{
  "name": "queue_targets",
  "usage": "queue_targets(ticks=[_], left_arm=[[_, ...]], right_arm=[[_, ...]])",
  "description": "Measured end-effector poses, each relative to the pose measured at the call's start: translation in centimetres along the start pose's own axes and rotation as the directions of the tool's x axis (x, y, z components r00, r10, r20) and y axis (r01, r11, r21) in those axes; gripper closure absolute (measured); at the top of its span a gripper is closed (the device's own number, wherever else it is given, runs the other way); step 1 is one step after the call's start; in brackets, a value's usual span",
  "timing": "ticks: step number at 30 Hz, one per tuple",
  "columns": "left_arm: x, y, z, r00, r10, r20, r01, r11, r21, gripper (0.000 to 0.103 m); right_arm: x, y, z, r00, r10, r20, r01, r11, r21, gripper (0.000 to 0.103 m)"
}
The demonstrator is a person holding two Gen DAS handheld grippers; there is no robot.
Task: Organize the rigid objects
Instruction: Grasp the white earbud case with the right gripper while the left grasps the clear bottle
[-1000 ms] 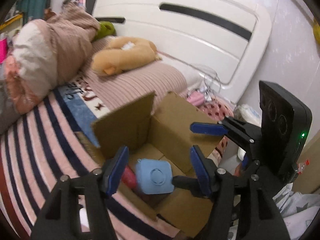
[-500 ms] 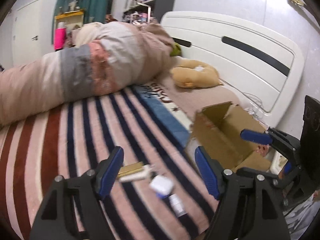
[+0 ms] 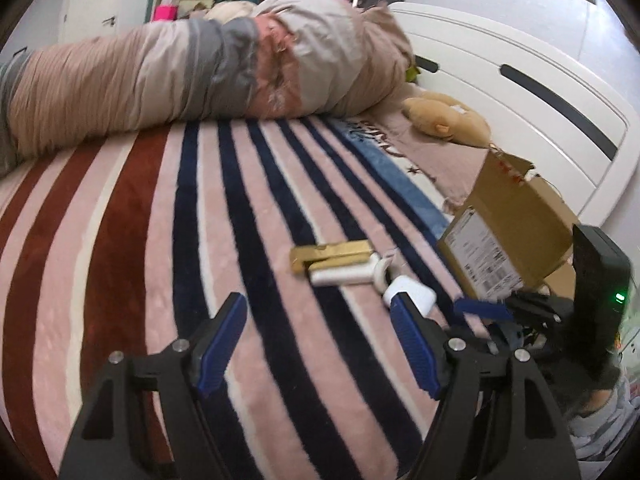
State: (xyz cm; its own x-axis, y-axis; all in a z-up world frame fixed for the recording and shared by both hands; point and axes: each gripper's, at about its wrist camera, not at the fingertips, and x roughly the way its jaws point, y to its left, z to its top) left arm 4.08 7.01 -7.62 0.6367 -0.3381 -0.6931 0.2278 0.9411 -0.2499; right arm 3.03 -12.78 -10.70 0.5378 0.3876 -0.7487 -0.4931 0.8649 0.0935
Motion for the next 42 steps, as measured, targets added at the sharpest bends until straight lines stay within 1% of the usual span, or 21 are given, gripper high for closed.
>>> queue_targets(ticks=[2,5,7,9,12,15,18,20,21,23,24,25,27,28,29,30,32,35,36,39,42], left_arm=[[0.1,0.4,-0.6,1.000,-0.005,-0.002,0.005,1.000,-0.025,0.032],[0.7,0.8,-1.4,1.000,0.001,-0.011,-0.002,0.999,-0.036,0.032],[1.3,1.0,-1.8,1.000,-0.010,-0.025,0.009,0.999,-0.047,0.032],[1.9,1.0,-2.2,0.999,-0.028,-0.037,0.026,0.999,-0.047,0.032],[2.8,0.5,-2.9,0.997,-0.047,-0.063,0.044,0.998,-0.045,0.032],[3.8,-0.4,-3.7,0.990,-0.106,-0.091,0.102,0.994,-0.049,0.032],[5.1,-2.2,-4.9,0.975,-0.179,-0.131,0.174,0.984,-0.048,0.032],[5.9,-3.7,-5.6,0.956,-0.248,-0.154,0.244,0.969,-0.044,0.032],[6.5,-4.6,-5.9,0.943,-0.292,-0.159,0.288,0.956,-0.051,0.032],[7.4,-5.8,-6.1,0.925,-0.344,-0.164,0.337,0.939,-0.069,0.034],[7.9,-6.5,-6.2,0.920,-0.355,-0.167,0.347,0.935,-0.071,0.036],[8.3,-7.2,-6.3,0.921,-0.350,-0.169,0.344,0.937,-0.066,0.040],[8.9,-8.4,-6.2,0.932,-0.322,-0.166,0.319,0.947,-0.043,0.044],[9.2,-8.8,-6.1,0.938,-0.307,-0.161,0.305,0.952,-0.036,0.049],[9.5,-9.2,-6.0,0.947,-0.279,-0.157,0.279,0.960,-0.028,0.060],[9.8,-9.6,-5.9,0.957,-0.245,-0.157,0.246,0.969,-0.014,0.065],[9.9,-9.8,-5.9,0.957,-0.242,-0.158,0.244,0.970,-0.009,0.078],[9.2,-9.7,-5.9,0.963,-0.217,-0.160,0.222,0.975,0.016,0.081],[8.8,-9.4,-6.0,0.968,-0.195,-0.159,0.202,0.979,0.027,0.081],[6.8,-7.8,-6.0,0.982,-0.127,-0.142,0.135,0.990,0.043,0.081],[5.1,-5.9,-5.7,0.990,-0.078,-0.122,0.084,0.996,0.043,0.081]], right_arm=[[1.0,-0.7,0.4,1.000,-0.029,0.006,0.029,0.999,-0.015,0.062],[2.8,-1.6,1.1,0.999,-0.031,-0.040,0.029,0.999,-0.035,0.061],[3.9,-1.7,1.3,0.996,-0.052,-0.071,0.047,0.997,-0.068,0.061],[4.6,-2.0,1.4,0.995,-0.047,-0.088,0.041,0.997,-0.070,0.063],[4.3,-2.2,1.2,0.996,-0.053,-0.076,0.049,0.998,-0.047,0.063],[3.5,-2.1,1.3,0.996,-0.075,-0.049,0.073,0.996,-0.046,0.063],[2.2,-2.2,1.4,0.993,-0.115,-0.035,0.114,0.993,-0.037,0.064],[1.4,-2.4,1.2,0.987,-0.152,-0.042,0.151,0.988,-0.032,0.064],[1.1,-2.4,1.0,0.984,-0.171,-0.051,0.169,0.985,-0.035,0.064],[0.9,-2.3,0.6,0.980,-0.191,-0.058,0.188,0.980,-0.062,0.064],[0.8,-2.2,0.3,0.977,-0.205,-0.061,0.200,0.977,-0.077,0.064],[0.7,-2.4,0.0,0.975,-0.213,-0.063,0.208,0.975,-0.081,0.064],[0.4,-2.8,-0.3,0.973,-0.223,-0.062,0.218,0.973,-0.077,0.064],[0.3,-3.1,-0.5,0.972,-0.228,-0.063,0.223,0.972,-0.078,0.064],[0.4,-3.2,-0.6,0.971,-0.230,-0.065,0.225,0.971,-0.079,0.064],[0.4,-3.4,-0.8,0.970,-0.232,-0.069,0.227,0.971,-0.080,0.064],[0.3,-3.8,-1.0,0.970,-0.227,-0.082,0.221,0.973,-0.071,0.064],[0.0,-3.9,-1.5,0.973,-0.214,-0.088,0.209,0.976,-0.063,0.064],[0.0,-3.9,-1.6,0.974,-0.209,-0.089,0.205,0.977,-0.060,0.064],[-0.3,-3.7,-1.8,0.983,-0.161,-0.086,0.158,0.987,-0.039,0.064],[-0.4,-3.2,-1.4,0.993,-0.085,-0.077,0.084,0.996,-0.013,0.064]])
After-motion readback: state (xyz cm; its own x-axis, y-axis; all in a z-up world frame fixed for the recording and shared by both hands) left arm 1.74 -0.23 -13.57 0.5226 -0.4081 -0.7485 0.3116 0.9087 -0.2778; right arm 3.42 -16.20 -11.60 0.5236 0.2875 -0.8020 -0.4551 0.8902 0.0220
